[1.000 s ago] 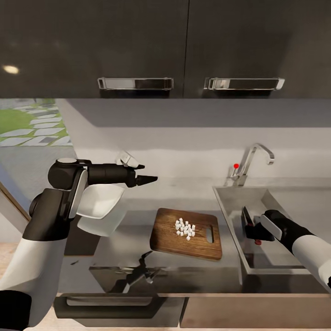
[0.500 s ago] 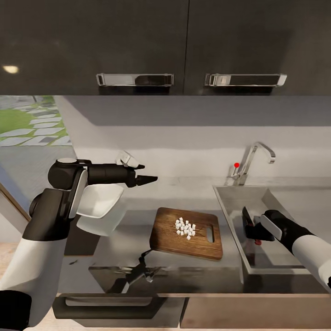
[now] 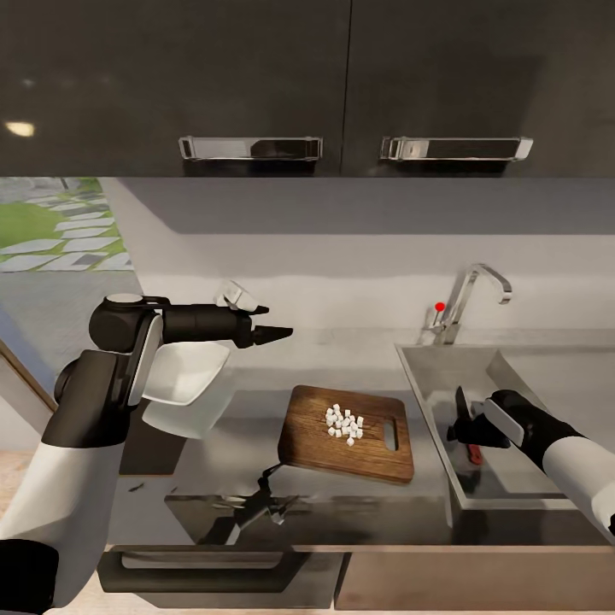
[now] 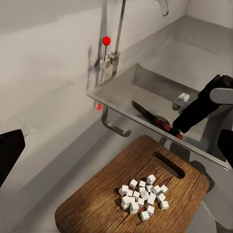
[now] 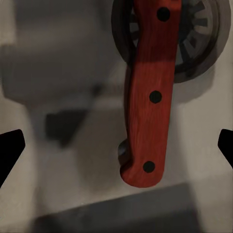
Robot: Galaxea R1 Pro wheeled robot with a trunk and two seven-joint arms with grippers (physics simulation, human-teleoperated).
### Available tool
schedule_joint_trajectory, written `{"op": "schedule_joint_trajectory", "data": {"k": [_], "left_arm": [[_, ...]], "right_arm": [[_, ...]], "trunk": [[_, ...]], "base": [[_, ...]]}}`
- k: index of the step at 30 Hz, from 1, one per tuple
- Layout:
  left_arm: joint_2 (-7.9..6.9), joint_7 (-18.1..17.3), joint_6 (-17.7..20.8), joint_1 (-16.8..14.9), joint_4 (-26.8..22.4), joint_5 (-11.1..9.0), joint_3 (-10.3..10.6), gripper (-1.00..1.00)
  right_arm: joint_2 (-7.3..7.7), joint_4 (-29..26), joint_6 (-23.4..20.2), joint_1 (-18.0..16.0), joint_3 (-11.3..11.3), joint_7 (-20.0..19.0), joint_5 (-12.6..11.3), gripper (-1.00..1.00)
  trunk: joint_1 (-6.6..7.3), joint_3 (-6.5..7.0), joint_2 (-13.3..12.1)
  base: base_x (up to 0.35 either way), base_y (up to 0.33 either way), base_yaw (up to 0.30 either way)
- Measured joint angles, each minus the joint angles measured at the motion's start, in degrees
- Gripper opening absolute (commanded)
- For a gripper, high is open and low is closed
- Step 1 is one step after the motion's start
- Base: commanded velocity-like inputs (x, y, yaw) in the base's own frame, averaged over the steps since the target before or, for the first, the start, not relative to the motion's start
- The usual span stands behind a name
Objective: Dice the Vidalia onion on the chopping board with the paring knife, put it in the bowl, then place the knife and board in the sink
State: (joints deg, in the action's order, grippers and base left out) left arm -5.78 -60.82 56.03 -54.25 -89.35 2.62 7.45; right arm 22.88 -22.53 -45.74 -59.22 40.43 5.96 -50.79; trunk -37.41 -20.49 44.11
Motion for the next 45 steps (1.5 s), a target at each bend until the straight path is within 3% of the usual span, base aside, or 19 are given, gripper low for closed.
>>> {"op": "schedule_joint_trajectory", "data": {"k": [22, 45], "left_arm": [[0.09, 0.1, -0.3, 0.0, -0.1, 0.0, 0.1, 1.00], [0.23, 0.1, -0.3, 0.0, -0.1, 0.0, 0.1, 1.00]], "right_arm": [[0.00, 0.0, 0.0, 0.0, 0.0, -0.1, -0.1, 1.00], [0.00, 0.0, 0.0, -0.1, 0.2, -0.2, -0.3, 1.00]], "trunk": [[0.00, 0.00, 0.0], [5.05, 4.14, -9.2]], "base": [[0.000, 0.000, 0.000], [0.000, 0.000, 0.000]]}}
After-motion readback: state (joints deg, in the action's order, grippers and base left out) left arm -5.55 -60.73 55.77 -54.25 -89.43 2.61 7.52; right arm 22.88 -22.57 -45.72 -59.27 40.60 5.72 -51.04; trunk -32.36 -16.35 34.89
